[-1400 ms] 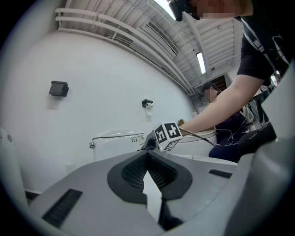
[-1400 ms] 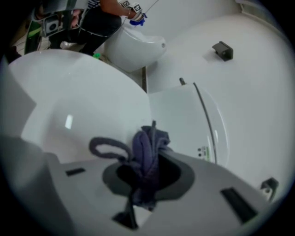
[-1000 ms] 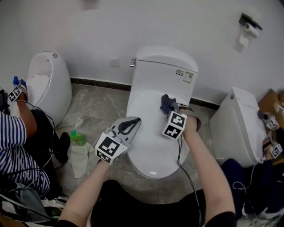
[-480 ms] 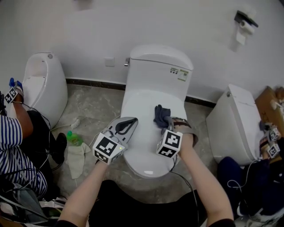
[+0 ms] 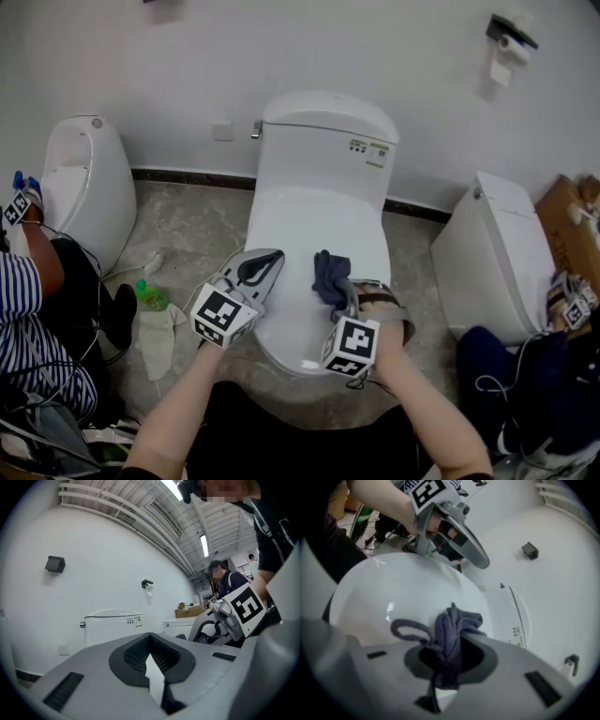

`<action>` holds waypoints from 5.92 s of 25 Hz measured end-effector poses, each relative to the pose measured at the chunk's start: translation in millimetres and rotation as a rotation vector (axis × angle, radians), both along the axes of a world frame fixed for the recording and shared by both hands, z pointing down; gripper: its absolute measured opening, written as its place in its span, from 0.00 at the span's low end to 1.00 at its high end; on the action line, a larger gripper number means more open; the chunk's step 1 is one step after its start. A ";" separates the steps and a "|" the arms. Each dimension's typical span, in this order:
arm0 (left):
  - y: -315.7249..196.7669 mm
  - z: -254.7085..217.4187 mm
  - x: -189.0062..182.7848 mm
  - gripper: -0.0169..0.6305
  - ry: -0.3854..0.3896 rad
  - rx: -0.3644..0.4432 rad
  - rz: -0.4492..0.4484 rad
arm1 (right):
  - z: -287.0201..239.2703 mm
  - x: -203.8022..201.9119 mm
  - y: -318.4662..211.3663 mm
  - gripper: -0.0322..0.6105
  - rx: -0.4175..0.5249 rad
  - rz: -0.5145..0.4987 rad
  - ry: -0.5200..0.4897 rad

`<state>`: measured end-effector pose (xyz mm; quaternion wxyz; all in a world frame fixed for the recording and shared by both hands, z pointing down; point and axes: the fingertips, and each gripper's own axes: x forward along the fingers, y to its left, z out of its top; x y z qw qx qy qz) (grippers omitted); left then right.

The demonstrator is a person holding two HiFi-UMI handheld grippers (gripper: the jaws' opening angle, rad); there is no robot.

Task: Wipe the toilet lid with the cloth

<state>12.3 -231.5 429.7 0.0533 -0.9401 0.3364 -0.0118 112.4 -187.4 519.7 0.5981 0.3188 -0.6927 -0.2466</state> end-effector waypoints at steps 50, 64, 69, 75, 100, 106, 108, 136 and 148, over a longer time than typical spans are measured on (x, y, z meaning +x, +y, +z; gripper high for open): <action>15.1 -0.3 -61.5 0.05 0.011 0.004 -0.041 | -30.6 -44.9 -222.2 0.18 0.018 0.079 0.062; 5.9 -0.1 -63.7 0.05 0.030 -0.003 -0.047 | -6.4 -56.8 -173.4 0.18 -0.060 0.027 0.087; 7.7 2.3 -58.1 0.05 0.037 -0.010 -0.042 | -2.1 -63.0 -138.5 0.18 -0.071 0.006 0.079; 6.4 6.5 -55.6 0.05 0.060 -0.020 -0.049 | 0.5 -72.9 -94.5 0.18 -0.078 -0.030 0.089; 7.8 10.9 -51.8 0.05 0.076 -0.049 -0.069 | 6.1 -96.6 61.4 0.18 -0.145 -0.093 0.069; 4.6 13.8 -54.5 0.05 0.089 -0.054 -0.079 | 10.1 -100.2 89.1 0.18 -0.153 -0.117 0.078; 4.5 14.4 -55.5 0.05 0.089 -0.056 -0.079 | 10.4 -101.9 96.1 0.18 -0.158 -0.118 0.068; 12.6 12.5 -111.3 0.05 0.127 -0.066 -0.129 | -52.3 -104.5 -224.3 0.18 0.034 0.005 0.105; 9.2 16.2 -123.2 0.05 0.138 -0.077 -0.156 | -4.0 -114.2 -200.2 0.18 -0.098 -0.042 0.160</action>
